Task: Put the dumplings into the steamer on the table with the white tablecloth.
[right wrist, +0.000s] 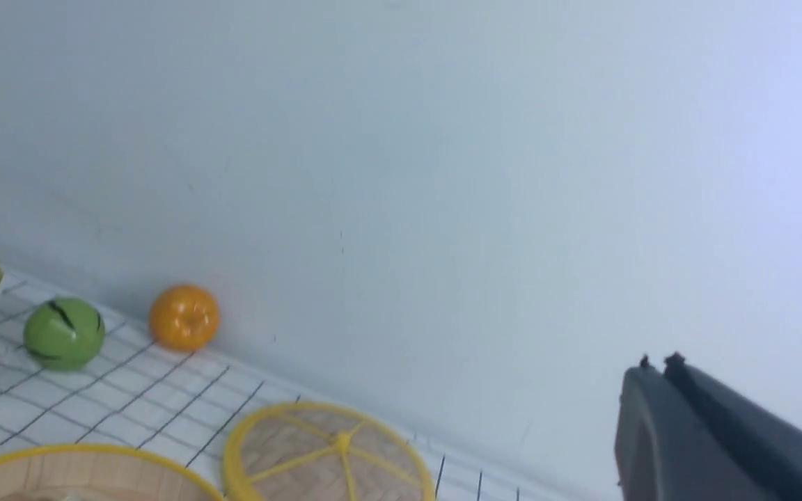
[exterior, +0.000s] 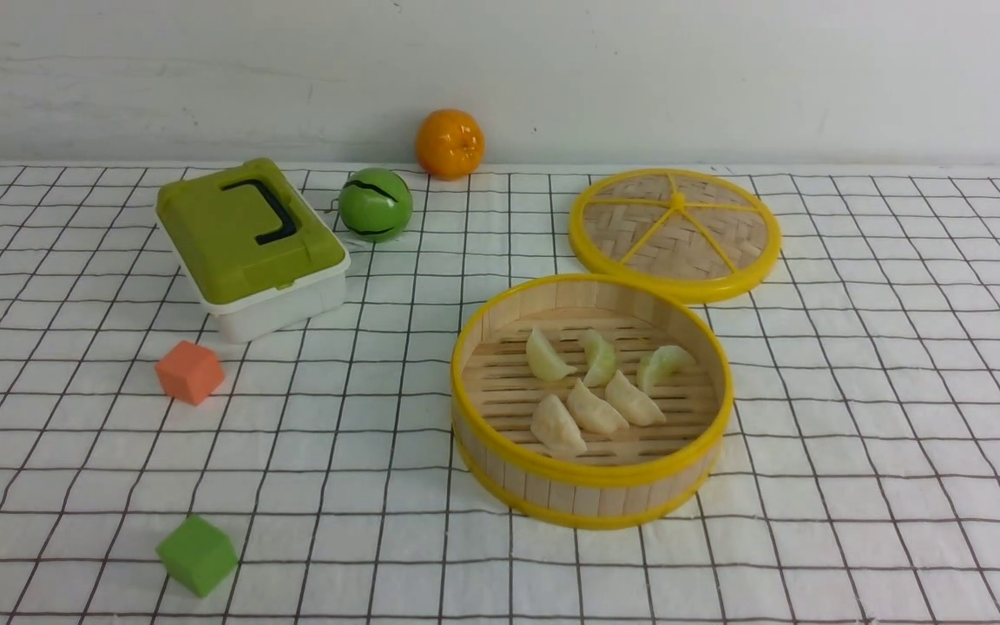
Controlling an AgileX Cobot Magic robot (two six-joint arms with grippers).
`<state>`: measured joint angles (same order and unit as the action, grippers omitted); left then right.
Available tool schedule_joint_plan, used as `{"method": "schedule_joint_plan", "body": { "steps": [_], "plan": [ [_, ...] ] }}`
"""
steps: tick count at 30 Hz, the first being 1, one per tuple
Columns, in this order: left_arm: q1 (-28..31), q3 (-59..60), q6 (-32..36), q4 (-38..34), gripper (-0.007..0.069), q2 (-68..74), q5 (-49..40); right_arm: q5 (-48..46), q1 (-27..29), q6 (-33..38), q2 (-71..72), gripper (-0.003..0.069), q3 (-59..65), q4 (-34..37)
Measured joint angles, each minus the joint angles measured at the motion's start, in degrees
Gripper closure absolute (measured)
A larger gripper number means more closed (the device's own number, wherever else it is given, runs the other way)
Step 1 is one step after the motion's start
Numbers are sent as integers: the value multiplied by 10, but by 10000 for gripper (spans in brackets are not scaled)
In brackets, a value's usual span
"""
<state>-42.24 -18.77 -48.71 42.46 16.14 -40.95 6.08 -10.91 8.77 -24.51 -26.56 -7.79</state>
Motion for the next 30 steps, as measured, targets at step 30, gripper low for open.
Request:
{"method": "schedule_joint_plan", "body": {
  "steps": [30],
  "plan": [
    [0,0,0,-1,532,0,-8,-106,104,-24,247,654,282,121]
  ]
}}
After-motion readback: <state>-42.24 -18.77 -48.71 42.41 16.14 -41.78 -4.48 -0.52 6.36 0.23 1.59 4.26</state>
